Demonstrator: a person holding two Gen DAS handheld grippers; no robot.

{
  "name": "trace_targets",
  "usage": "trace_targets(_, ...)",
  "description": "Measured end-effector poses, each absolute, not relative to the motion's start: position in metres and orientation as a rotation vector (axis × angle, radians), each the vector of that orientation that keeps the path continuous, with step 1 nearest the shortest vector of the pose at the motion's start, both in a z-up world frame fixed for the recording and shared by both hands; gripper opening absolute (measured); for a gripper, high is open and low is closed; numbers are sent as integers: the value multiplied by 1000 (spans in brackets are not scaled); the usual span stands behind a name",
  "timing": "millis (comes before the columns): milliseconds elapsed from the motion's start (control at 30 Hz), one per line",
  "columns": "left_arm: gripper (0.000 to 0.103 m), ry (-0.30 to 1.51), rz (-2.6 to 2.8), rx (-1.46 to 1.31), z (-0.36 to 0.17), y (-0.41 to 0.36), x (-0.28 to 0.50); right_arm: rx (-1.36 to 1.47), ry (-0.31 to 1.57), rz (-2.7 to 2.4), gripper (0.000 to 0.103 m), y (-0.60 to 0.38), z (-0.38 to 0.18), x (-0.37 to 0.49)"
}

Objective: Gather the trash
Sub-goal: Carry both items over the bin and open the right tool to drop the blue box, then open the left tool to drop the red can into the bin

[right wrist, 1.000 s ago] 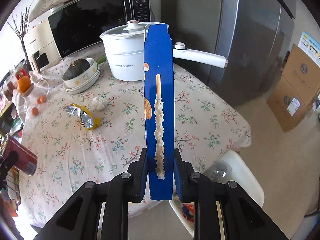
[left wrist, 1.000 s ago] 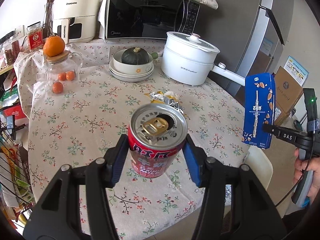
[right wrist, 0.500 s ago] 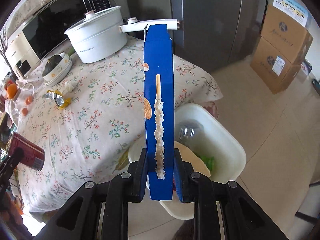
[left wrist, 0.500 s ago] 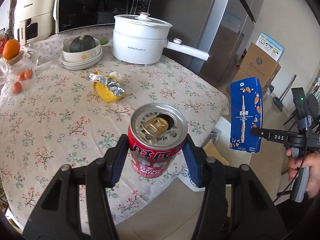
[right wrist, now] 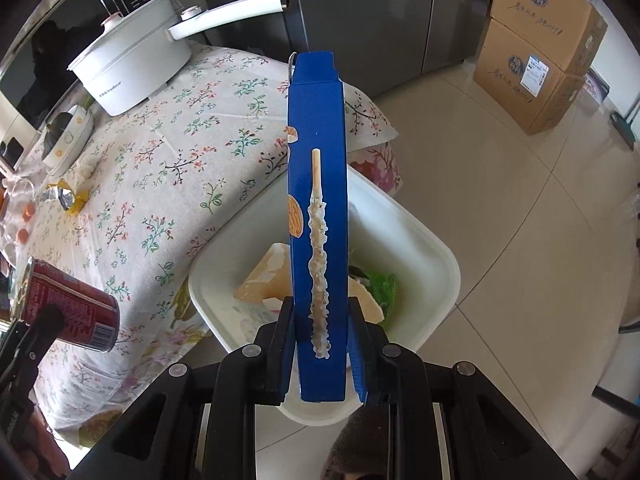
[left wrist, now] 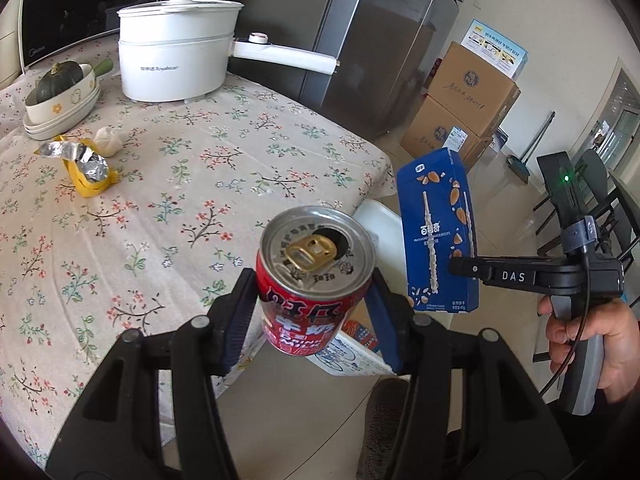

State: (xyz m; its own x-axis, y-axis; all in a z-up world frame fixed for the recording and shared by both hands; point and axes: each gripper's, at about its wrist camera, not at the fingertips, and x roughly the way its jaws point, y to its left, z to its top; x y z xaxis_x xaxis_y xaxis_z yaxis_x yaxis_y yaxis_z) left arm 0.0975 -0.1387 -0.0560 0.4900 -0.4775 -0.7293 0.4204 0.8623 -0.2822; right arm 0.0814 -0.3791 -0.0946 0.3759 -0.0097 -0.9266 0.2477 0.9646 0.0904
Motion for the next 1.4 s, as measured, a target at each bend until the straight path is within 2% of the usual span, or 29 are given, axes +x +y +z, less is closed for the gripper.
trace_targets(33,56,912,-556,-65,-58,-145,97,242,1176,-169,27,-383,-95,82)
trace_targets(100,56,922,-574,-56,-61,-156,98,279,1183,-174,37,-392,-97,81)
trace_targets(133,56,926,-583,-53,-63,-161,98,300,1178,-179,47,-396,-96,81)
trace_targets(167,56,930,-590,-49,-65,-166,99,315,1168,-181,52,-401,-95,79)
trace_targets(700,56,975,-644,15,-103,-221,105,309,1148,-242,55,-439,-91,65)
trace_targets(733,59,960,-633,37,-101,-223,105,309,1148,-245,56,-440,-90,65)
trace_targets(767,70,954,-609,59,-99,-223,106,308,1147,-248,57,-441,-90,64)
trace_targets(833,82,930,-566,66,-94,-217,108,307,1143,-251,59,-442,-89,64)
trace_targets(1400,85,911,-407,63,-75,-139,116,221,1087,-196,67,-384,-65,85)
